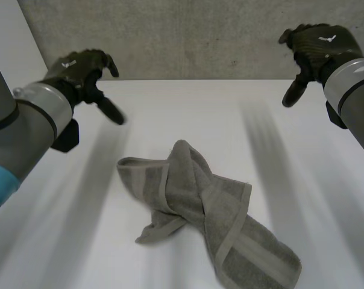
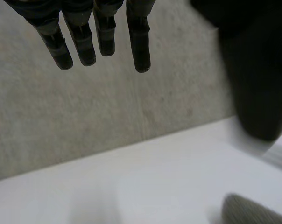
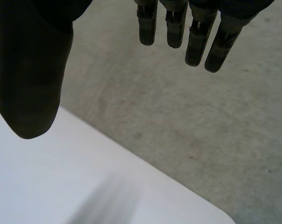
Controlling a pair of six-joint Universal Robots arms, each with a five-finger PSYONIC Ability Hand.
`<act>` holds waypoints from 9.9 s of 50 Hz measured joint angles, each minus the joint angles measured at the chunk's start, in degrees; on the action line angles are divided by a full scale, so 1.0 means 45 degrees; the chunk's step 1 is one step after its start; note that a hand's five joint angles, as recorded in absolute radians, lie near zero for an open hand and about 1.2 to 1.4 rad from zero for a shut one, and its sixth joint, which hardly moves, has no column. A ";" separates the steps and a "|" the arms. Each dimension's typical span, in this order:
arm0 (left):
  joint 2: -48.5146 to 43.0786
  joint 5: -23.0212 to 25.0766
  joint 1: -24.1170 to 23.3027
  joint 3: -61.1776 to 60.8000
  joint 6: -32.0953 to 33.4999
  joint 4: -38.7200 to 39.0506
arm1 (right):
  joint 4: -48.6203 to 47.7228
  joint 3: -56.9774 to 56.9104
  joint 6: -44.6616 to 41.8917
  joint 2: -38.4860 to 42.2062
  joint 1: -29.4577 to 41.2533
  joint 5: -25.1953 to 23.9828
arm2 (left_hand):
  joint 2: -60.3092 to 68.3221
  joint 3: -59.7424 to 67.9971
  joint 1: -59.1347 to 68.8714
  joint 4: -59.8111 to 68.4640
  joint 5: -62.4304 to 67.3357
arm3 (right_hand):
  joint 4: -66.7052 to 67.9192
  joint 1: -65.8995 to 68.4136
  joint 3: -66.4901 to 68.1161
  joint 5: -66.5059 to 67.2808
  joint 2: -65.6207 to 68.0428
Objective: Fold the towel.
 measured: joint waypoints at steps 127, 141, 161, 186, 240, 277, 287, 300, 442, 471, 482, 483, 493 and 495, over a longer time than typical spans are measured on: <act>-0.1259 0.1595 -0.1150 -0.6390 0.1026 0.2599 | -0.4431 1.4081 -0.9545 -0.2315 -0.2379 -1.1657 | 0.1414 0.1358 0.1214 0.1296 0.1288 | 0.2759 0.2885 0.2870 0.3134 0.2532; -0.1583 0.1507 -0.1383 -0.6674 0.1034 0.2774 | -0.4960 1.4183 -0.9483 -0.1930 -0.1841 -1.1781 | 0.1414 0.1358 0.1171 0.1295 0.1286 | 0.3296 0.3654 0.3460 0.3678 0.3068; -0.2940 0.1367 -0.2299 -0.5827 0.1029 0.3341 | -0.6562 1.3706 -0.9489 -0.0450 -0.0981 -1.1459 | 0.3258 0.3111 0.3063 0.2961 0.3473 | 0.8760 0.9165 0.8854 0.9023 0.8532; -0.1142 0.0569 -0.1547 -0.6315 0.1009 0.3220 | -0.6400 1.1548 -0.4731 -0.2843 -0.2756 -0.9635 | 1.1125 1.0942 1.0718 1.0982 1.1232 | 1.3865 1.3722 1.3997 1.3893 1.2824; -0.1365 0.1921 -0.0906 -0.5803 0.1626 0.2945 | -0.6280 1.1229 -0.3152 -0.2360 -0.3349 -0.9823 | 1.3507 1.3527 1.2431 1.3858 1.3552 | 1.3866 1.3726 1.4028 1.3893 1.2948; -0.0985 0.1683 0.2690 0.0743 0.0401 0.1376 | -0.4261 0.0346 0.0011 0.1422 -0.3641 -0.8170 | 1.3525 1.3599 1.2614 1.3914 1.3680 | 1.3901 1.3839 1.4053 1.4001 1.3305; -0.1680 0.3090 0.3880 -0.3297 0.0479 0.1357 | -0.5138 0.3730 -0.1678 0.2213 -0.4575 -1.0545 | 1.3528 1.3603 1.2618 1.3917 1.3682 | 1.3901 1.3840 1.4053 1.4001 1.3306; -0.2311 0.3271 0.4444 -0.4224 0.0452 0.1380 | -0.6069 0.2581 -0.2104 0.3326 -0.5546 -1.0912 | 1.3529 1.3603 1.2614 1.3918 1.3682 | 1.3901 1.3841 1.4053 1.4001 1.3306; -0.2327 0.5873 0.4354 -0.8387 0.7491 0.6785 | -0.1122 -0.0631 -0.0774 0.5651 -0.3088 -0.5249 | 0.4305 0.4252 0.3993 0.4207 0.4308 | 1.3896 1.3458 1.4000 1.3669 1.3070; -0.3167 0.5813 0.3086 -0.7154 0.7007 0.6772 | -0.1135 -0.0393 -0.0808 0.5698 -0.3057 -0.5249 | 0.4526 0.4399 0.4402 0.4291 0.4868 | 1.3897 1.3457 1.4002 1.3670 1.3070; -0.3396 0.5797 0.2480 -0.6716 0.6723 0.6755 | -0.1134 -0.0345 -0.0838 0.5720 -0.3037 -0.5249 | 0.6095 0.5923 0.5924 0.5819 0.6289 | 1.3897 1.3457 1.4014 1.3670 1.3123; -0.3446 0.5798 0.2442 -0.6684 0.6695 0.6751 | -0.1135 -0.0344 -0.0839 0.5720 -0.3036 -0.5249 | 0.6492 0.6341 0.6294 0.6248 0.6709 | 1.3897 1.3457 1.4015 1.3670 1.3123; -0.3528 0.5797 0.2325 -0.6564 0.6629 0.6563 | -0.1133 -0.0344 -0.0838 0.5712 -0.3036 -0.5249 | 1.2447 1.2516 1.2244 1.2584 1.2567 | 1.3897 1.3457 1.4017 1.3670 1.3123; -0.3404 0.5798 0.2320 -0.6516 0.6596 0.6453 | -0.1127 -0.0345 -0.0839 0.5703 -0.3036 -0.5250 | 1.3540 1.3660 1.2679 1.3755 1.3346 | 1.3897 1.3457 1.4017 1.3670 1.3123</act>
